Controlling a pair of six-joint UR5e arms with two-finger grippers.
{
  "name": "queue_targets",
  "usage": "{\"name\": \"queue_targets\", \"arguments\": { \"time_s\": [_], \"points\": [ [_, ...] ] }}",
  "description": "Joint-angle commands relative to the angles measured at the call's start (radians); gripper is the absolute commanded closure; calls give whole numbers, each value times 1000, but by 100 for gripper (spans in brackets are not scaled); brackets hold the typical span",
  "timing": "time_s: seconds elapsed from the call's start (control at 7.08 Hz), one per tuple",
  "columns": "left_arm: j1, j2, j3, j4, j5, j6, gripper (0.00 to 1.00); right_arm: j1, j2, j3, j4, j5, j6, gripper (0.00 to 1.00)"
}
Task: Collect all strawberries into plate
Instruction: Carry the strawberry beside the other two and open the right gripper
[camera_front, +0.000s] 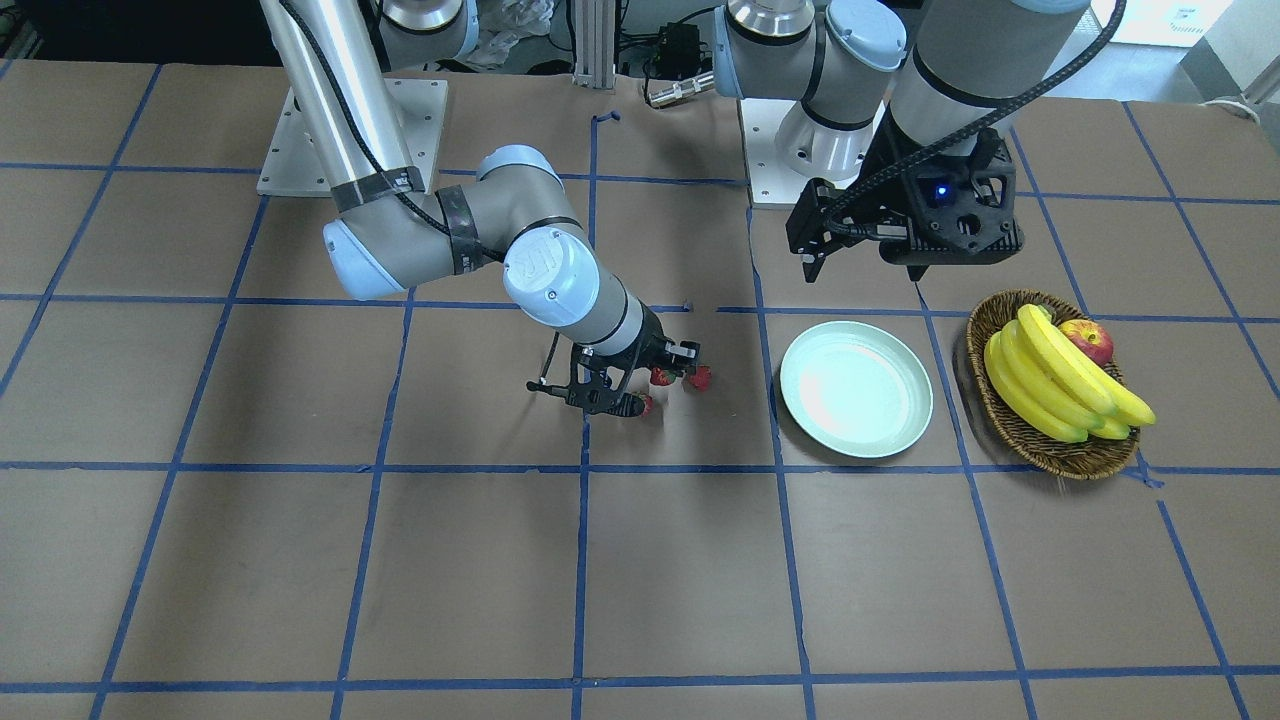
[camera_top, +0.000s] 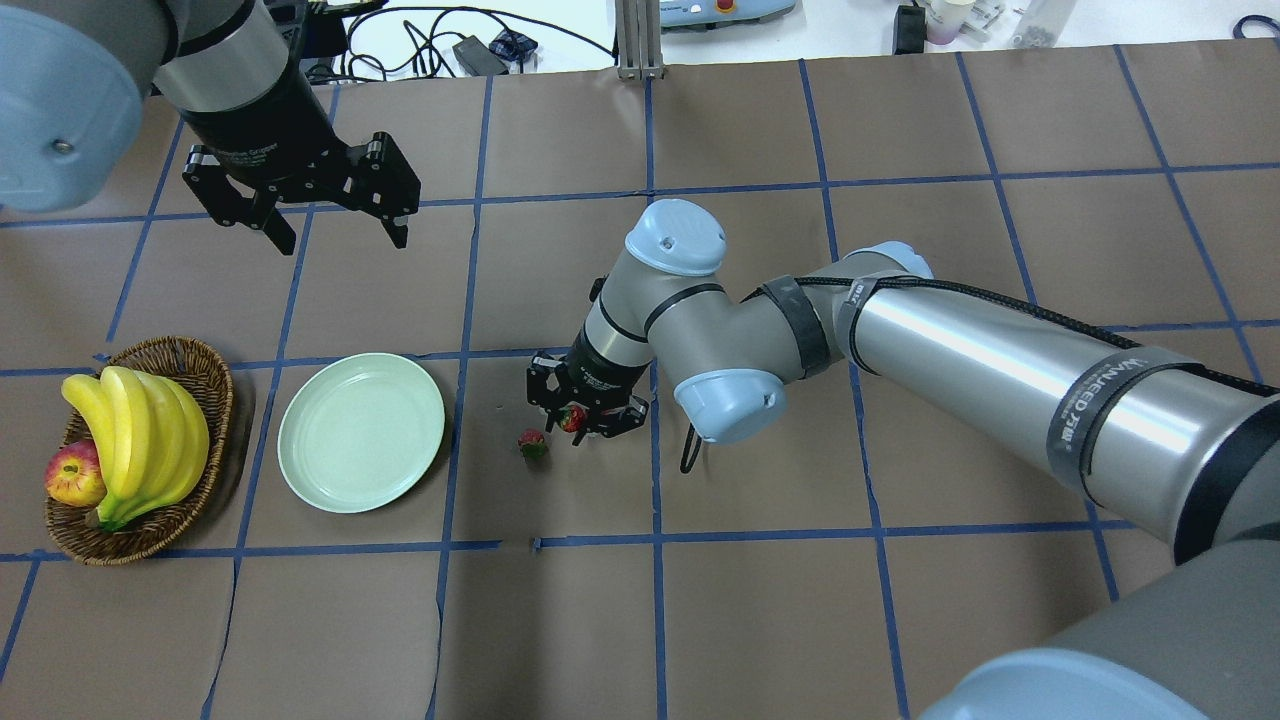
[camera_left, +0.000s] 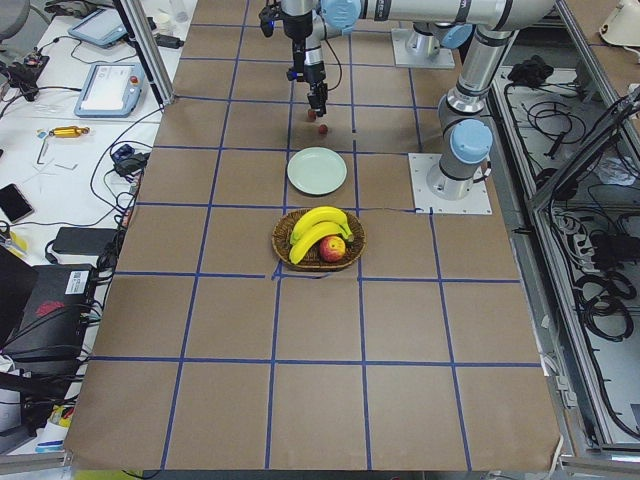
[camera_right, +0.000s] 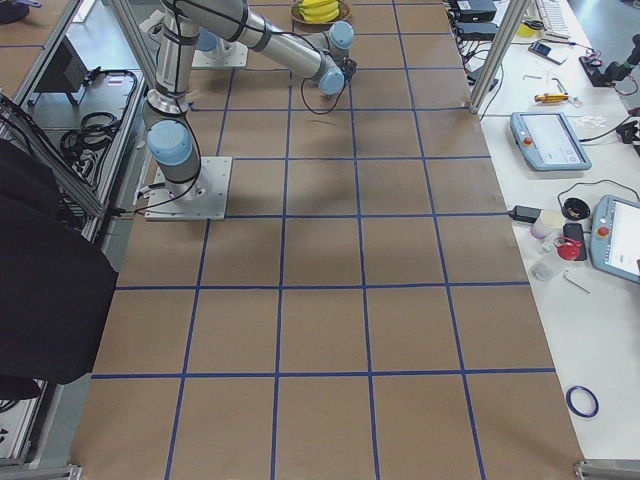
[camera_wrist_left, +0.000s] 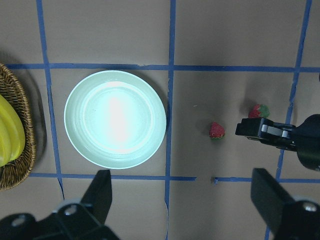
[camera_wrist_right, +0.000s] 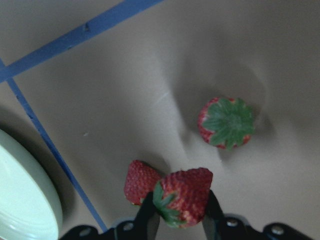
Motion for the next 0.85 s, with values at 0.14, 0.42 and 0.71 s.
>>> {"name": "queue_targets", "arguments": {
  "time_s": [0.14,0.42,0.71],
  "points": [
    [-2,-1,-2,0,-1,-1,0,0,-8,4,-3,11,16,0],
    [-2,-1,-2,0,1,0,0,-9,-76,-36,5,-154,2,0],
    [0,-1,0,0,1,0,0,-38,-207,-145,279,-423,-41,0]
  ]
}}
